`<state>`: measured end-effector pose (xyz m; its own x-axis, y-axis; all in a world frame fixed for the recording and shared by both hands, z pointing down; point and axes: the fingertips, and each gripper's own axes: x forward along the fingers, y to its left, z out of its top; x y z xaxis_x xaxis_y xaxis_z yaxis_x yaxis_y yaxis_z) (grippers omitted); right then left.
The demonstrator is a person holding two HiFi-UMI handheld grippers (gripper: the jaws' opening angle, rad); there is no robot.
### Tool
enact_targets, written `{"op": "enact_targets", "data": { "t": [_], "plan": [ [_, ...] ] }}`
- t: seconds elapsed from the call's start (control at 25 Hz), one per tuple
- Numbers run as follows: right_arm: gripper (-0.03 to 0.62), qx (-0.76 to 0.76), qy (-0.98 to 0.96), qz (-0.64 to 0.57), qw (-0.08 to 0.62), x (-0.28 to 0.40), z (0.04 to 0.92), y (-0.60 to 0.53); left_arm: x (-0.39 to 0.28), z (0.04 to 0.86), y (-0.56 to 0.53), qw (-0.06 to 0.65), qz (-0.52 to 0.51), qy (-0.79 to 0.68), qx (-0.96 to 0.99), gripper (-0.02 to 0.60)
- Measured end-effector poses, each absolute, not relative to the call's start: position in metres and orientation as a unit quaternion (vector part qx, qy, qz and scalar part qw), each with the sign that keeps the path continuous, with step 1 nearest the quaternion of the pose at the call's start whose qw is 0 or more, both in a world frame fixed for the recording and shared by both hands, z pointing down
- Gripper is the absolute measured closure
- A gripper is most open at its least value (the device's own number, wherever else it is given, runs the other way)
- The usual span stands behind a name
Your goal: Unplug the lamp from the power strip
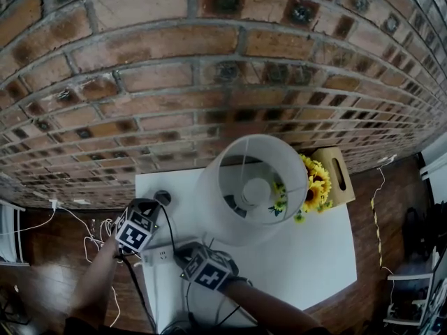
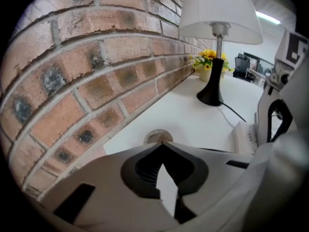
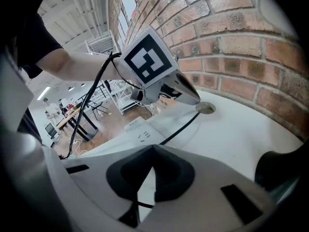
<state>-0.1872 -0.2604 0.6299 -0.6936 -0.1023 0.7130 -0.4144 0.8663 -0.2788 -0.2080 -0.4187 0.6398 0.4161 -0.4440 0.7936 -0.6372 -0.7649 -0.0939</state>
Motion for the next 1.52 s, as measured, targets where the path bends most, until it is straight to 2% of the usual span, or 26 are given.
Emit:
{"op": "enact_targets", "data": {
  "t": [0.16,0.4,0.8,0.92,1.16,1.52],
  "plan": [
    [0.592,0.141,-0.893,0.221,0.365,-0.187,0.628,-0.259,-0.214,0.627,-0.416,0.189,0.361,-0.362,0.838,0.566],
    [0.592,0.142,-0.892,0.218,0.369,-0.185,0.628,-0.259,-0.228,0.612,-0.396,0.349,0.227,-0.390,0.821,0.569],
    [0.592,0.145,-0.890,0.219,0.374,-0.185,0.629,-0.260,-0.252,0.546,-0.387,0.442,0.015,-0.434,0.785,0.569],
    [0.592,0.161,-0.889,0.213,0.373,-0.181,0.630,-0.263,-0.260,0.506,-0.382,0.451,-0.054,-0.438,0.775,0.569],
    [0.592,0.171,-0.895,0.168,0.375,-0.180,0.622,-0.266,-0.271,0.435,-0.368,0.418,-0.132,-0.440,0.784,0.568],
    [0.592,0.177,-0.947,0.179,0.197,-0.192,0.503,-0.261,-0.273,0.412,-0.341,0.403,-0.145,-0.447,0.785,0.568]
  ]
}}
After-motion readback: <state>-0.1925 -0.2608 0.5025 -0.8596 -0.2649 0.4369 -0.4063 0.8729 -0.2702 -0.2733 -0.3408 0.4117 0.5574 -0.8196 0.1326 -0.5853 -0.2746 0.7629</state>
